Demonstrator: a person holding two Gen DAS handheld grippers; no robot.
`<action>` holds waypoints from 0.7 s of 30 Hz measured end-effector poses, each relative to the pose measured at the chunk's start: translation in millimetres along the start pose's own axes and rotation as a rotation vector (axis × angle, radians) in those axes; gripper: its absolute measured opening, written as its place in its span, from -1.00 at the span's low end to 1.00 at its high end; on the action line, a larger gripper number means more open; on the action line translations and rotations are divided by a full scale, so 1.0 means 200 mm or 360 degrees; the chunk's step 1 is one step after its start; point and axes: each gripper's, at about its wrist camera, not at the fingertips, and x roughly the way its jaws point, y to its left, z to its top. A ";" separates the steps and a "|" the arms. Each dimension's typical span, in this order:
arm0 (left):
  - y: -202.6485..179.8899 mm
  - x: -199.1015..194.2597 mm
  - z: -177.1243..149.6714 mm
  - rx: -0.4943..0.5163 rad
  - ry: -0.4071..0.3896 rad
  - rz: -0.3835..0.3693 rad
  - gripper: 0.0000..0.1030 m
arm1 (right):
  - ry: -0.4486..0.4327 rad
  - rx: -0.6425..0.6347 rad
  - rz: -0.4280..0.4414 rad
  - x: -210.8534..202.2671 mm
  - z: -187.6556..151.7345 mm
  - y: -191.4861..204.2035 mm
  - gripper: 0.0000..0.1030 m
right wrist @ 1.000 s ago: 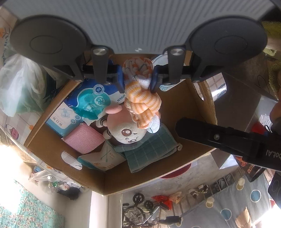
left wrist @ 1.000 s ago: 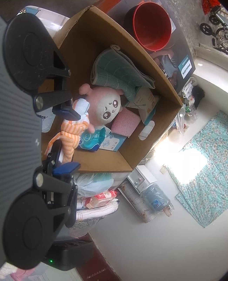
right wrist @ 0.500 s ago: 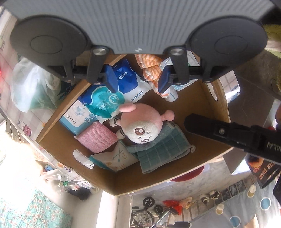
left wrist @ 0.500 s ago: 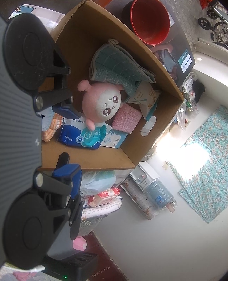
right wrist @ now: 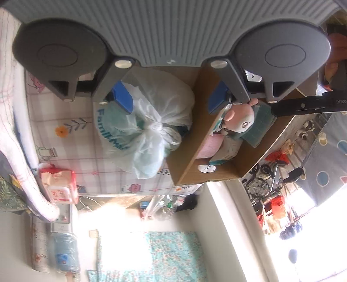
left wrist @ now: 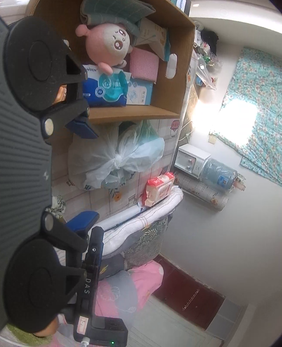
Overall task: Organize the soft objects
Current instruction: 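Move both tools to the green scrunchie and gold tissue packet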
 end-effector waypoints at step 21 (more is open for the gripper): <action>-0.55 0.77 -0.44 0.0537 0.0538 0.0005 0.45 | 0.0223 0.0266 -0.0314 -0.02 -0.56 -0.68 0.51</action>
